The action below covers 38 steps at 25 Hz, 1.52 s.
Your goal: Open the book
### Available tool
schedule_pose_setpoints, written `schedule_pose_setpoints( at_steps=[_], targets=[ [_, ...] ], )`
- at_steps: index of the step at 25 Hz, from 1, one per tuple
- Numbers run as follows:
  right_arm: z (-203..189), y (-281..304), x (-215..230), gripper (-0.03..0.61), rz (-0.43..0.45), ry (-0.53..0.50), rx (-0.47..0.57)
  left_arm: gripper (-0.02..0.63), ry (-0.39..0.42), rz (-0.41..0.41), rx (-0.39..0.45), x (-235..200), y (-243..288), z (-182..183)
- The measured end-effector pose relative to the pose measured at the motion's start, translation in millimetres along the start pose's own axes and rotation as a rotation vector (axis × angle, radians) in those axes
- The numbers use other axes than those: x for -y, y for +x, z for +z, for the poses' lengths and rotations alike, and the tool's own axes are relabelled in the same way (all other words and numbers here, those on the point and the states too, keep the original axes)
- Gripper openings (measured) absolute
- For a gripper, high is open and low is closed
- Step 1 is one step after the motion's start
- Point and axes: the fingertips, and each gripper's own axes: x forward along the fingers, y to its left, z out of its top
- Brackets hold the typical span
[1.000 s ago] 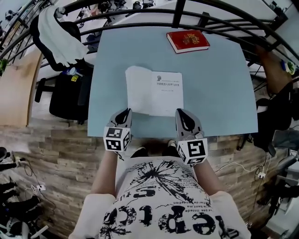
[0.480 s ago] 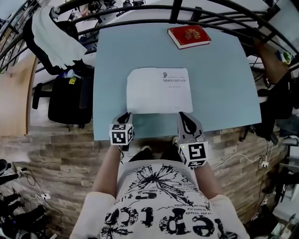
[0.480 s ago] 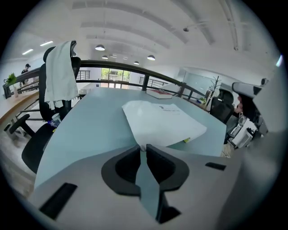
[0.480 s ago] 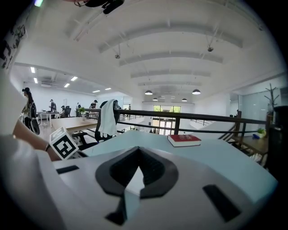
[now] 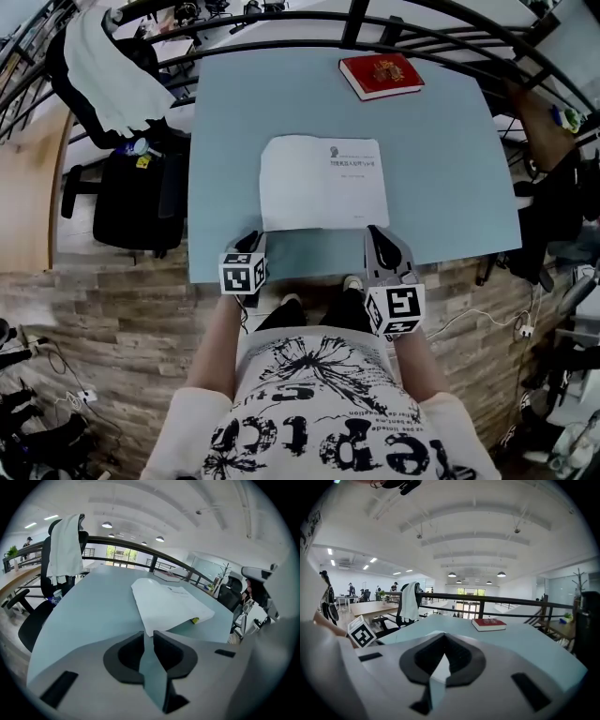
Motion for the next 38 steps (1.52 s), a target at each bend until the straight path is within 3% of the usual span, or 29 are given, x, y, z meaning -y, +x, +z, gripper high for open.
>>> schedule_pose_setpoints(
  at_steps=[4,8,13,18,25,30,38],
  targets=[
    [3,1,-6,0.011,0.021,0.002,0.011,0.067,0.033,0.022,0.05,-2,-17,11],
    [11,-1,-12,0.011,0.056,0.007,0.03,0.064,0.118,-0.01,0.119,15,-39,37],
    [34,-5,-15,0.011,0.148,0.035,0.092,0.038,0.201,-0.024,0.275,46,-75,91],
    [53,-8,-4,0.011,0.184,0.01,0.138,0.027,0.251,-0.053,0.429,83,-111,145],
    [71,-11,23,0.009,0.198,-0.021,0.188,0.026,0.298,-0.104,0.577,141,-144,195],
    [83,-15,49,0.009,0.201,-0.05,0.221,0.026,0.299,-0.113,0.632,169,-151,215],
    [84,-13,78,0.009,0.183,-0.035,0.238,0.026,0.305,-0.107,0.629,188,-136,219]
  ],
)
